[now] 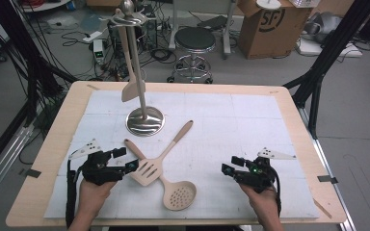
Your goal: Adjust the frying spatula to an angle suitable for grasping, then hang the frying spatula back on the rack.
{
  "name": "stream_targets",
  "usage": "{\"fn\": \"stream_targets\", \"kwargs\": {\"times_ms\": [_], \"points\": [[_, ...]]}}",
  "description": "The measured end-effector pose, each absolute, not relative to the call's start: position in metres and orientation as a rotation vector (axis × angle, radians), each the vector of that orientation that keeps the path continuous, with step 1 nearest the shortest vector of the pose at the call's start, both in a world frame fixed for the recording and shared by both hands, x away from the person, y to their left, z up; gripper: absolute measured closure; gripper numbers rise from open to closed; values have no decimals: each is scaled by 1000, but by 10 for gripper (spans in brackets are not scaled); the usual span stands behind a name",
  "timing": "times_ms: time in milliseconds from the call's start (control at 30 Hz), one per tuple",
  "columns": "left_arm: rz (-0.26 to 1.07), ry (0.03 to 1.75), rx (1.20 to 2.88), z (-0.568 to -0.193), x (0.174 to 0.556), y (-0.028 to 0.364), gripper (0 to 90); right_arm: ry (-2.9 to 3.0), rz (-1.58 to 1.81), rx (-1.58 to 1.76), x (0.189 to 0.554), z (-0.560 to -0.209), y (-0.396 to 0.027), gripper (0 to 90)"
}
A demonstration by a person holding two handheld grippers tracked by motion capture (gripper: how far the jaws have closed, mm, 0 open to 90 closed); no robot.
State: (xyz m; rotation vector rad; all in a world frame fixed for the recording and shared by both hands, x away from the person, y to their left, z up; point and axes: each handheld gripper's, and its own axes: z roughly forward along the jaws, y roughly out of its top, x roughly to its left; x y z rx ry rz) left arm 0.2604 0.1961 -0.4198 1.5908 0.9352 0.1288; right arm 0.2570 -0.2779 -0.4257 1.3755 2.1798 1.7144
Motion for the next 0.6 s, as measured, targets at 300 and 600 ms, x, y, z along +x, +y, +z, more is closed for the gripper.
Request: {"fn": "stream_targets", "kwargs": {"times_ms": [300,600], "points": [[109,902,1620,-409,272,179,161,2170,1727,1372,257,-426,-279,294],[-18,929,1617,-399,298,164,343,2146,1733,1390,258,-427,-283,296]]}}
